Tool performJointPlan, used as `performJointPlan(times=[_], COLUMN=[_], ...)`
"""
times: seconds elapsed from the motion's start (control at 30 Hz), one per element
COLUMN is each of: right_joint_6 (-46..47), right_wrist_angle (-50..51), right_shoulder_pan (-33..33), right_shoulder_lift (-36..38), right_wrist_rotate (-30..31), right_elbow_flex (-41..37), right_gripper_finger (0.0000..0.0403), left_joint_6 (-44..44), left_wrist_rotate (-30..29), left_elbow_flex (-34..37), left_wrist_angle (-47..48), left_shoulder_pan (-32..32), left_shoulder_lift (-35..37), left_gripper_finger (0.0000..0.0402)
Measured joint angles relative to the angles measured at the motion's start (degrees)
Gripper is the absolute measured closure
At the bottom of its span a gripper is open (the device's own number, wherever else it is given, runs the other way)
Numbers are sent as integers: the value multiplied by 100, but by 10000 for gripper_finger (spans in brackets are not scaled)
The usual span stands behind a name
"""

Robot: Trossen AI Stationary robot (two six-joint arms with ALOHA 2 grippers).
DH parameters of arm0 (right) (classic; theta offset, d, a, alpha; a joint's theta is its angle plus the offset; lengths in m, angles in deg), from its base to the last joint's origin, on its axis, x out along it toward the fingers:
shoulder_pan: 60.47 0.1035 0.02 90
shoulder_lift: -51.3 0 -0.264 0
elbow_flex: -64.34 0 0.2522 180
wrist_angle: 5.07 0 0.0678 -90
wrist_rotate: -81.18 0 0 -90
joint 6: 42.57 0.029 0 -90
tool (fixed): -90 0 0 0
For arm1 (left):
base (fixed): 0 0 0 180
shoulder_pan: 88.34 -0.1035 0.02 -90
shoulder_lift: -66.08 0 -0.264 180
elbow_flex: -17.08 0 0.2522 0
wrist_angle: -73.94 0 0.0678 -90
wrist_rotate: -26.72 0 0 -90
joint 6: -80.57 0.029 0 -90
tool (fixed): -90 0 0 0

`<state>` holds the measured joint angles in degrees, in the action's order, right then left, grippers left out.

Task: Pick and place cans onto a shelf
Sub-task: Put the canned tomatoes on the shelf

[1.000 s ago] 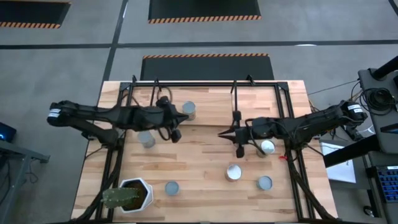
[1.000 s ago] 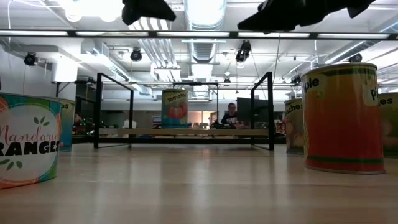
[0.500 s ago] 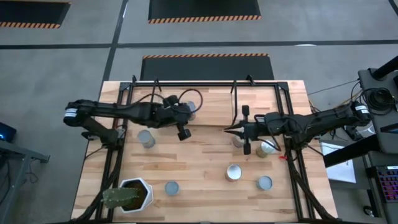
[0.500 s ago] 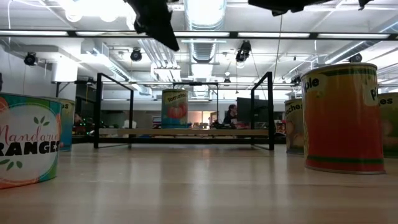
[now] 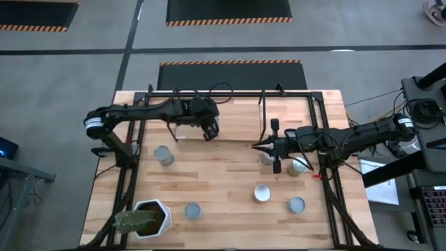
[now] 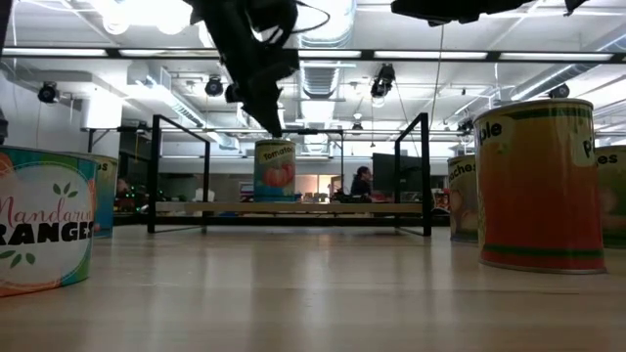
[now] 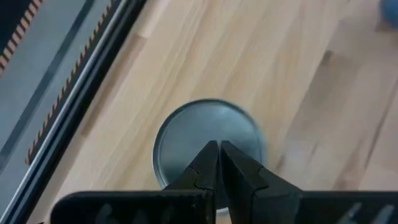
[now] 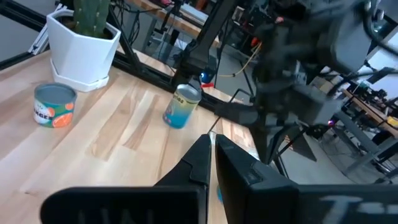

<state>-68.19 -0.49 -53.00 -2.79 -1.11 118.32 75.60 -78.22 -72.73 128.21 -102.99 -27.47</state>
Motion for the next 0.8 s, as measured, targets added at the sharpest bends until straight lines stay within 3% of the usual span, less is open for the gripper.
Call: performJointPlan(times=[0.27, 0.57, 0.8], right_joint_6=[0, 4, 9], right_wrist_angle=[46, 44, 45], right_shoulder_pan=[0, 0, 0], right_shoulder_lift=[0, -2, -4], right_wrist_rotate=[145, 185, 185], right_elbow_flex=[0, 0, 0], right_gripper_finger=[390, 390, 390], left_joint_6=[3, -20, -43], left_wrist_rotate=[-81, -1284, -1420], left_elbow_flex=[84, 98, 100], left_wrist_angle=[118, 905, 960], left_shoulder_pan=[-53, -300, -683], left_shoulder_lift=[-55, -45, -38], left_gripper_finger=[402, 402, 402])
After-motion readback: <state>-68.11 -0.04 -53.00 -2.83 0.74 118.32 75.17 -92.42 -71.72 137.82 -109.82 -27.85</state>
